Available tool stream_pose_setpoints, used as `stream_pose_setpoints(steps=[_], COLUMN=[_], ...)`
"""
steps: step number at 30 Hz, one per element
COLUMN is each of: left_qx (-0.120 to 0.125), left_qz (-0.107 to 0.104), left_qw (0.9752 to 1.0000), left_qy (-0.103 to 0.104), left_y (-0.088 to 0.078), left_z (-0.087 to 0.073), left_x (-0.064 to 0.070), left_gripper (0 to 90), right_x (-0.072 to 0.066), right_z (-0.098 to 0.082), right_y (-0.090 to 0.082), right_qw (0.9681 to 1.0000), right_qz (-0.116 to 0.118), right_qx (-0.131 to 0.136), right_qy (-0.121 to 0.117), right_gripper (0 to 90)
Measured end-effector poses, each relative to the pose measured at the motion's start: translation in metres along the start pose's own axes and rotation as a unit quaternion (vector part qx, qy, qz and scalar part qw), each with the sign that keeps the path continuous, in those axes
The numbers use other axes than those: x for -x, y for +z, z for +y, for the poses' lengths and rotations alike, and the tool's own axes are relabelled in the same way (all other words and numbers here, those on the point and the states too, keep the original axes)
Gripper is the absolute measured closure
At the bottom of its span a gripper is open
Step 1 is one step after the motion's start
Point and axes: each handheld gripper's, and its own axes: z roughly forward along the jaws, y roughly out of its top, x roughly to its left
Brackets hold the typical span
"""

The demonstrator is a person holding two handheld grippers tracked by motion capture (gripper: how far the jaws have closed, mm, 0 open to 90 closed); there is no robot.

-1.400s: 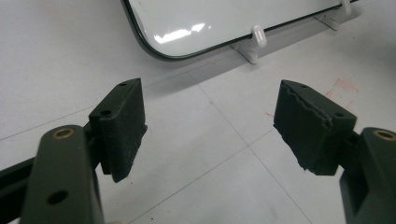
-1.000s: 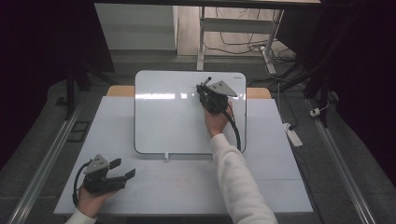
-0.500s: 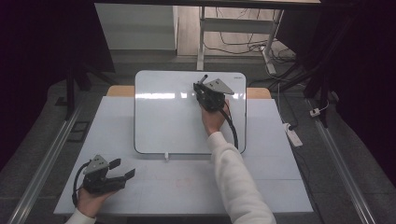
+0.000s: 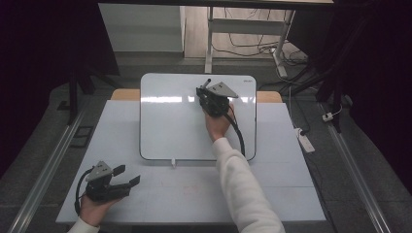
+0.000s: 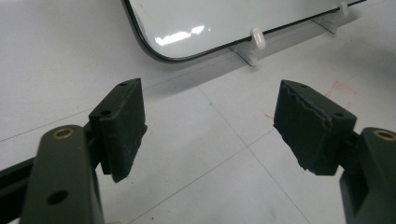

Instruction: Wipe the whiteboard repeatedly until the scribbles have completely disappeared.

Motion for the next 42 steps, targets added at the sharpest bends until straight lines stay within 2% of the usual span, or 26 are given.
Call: stream_pose_setpoints(steps=[3,5,6,8,10,12,15,17,23,29,31,35,37,39,42], left_qx=[0.001,0.001,0.001,0.001,0.0,0.0,0.001,0.001,0.002,0.004,0.003,0.005,0.005,0.005,0.004], left_qz=[0.0,0.0,0.0,0.001,0.001,0.001,0.0,0.001,0.002,0.002,0.002,0.002,0.003,0.002,0.0], left_qw=[1.0,1.0,1.0,1.0,1.0,1.0,1.0,1.0,1.0,1.0,1.0,1.0,1.0,1.0,1.0], left_qy=[-0.001,0.0,0.0,0.001,0.0,0.001,-0.001,-0.002,0.0,-0.003,-0.002,-0.001,-0.003,-0.002,0.0], left_y=[0.0,0.0,0.0,0.0,0.001,0.001,0.0,0.0,0.0,-0.001,-0.001,-0.002,-0.002,-0.002,-0.001], left_z=[0.0,0.0,0.0,0.001,0.001,0.0,0.0,0.0,0.001,0.0,0.0,0.0,0.0,0.0,0.0], left_x=[0.0,0.0,0.001,0.0,0.0,0.0,0.0,0.0,0.001,0.0,0.0,0.001,0.0,0.0,-0.001], left_gripper=[26.1,26.1,26.1,26.1,26.1,26.1,26.1,26.1,26.1,26.1,26.1,26.1,26.1,26.1,26.1], right_x=[0.014,0.016,0.013,0.006,0.0,0.003,0.016,0.019,0.004,0.015,0.014,0.007,0.009,0.015,0.026], right_z=[0.001,0.001,0.001,-0.001,-0.002,-0.001,0.0,-0.001,-0.002,-0.002,-0.003,-0.005,-0.004,-0.003,-0.001], right_y=[-0.008,-0.009,-0.008,-0.005,-0.004,-0.005,-0.012,-0.014,-0.009,-0.015,-0.015,-0.012,-0.013,-0.018,-0.036], right_qw=[0.9994,0.9993,0.9993,0.9998,1.0,1.0,0.9994,0.9992,0.9999,0.9994,0.9993,0.9998,0.9997,0.9995,0.9994], right_qz=[-0.032,-0.034,-0.034,-0.015,-0.008,-0.009,-0.03,-0.033,-0.01,-0.028,-0.029,-0.012,-0.01,-0.018,-0.015], right_qx=[0.007,0.008,0.008,0.006,0.0,-0.001,0.002,0.003,-0.003,-0.004,-0.001,-0.004,-0.005,-0.009,-0.005], right_qy=[0.009,0.014,0.008,0.008,-0.004,-0.001,0.014,0.021,0.007,0.02,0.024,0.017,0.022,0.026,0.03], right_gripper=[77.3,77.3,77.2,77.2,77.2,77.2,77.2,77.2,77.2,77.2,77.2,77.2,77.2,77.2,77.2])
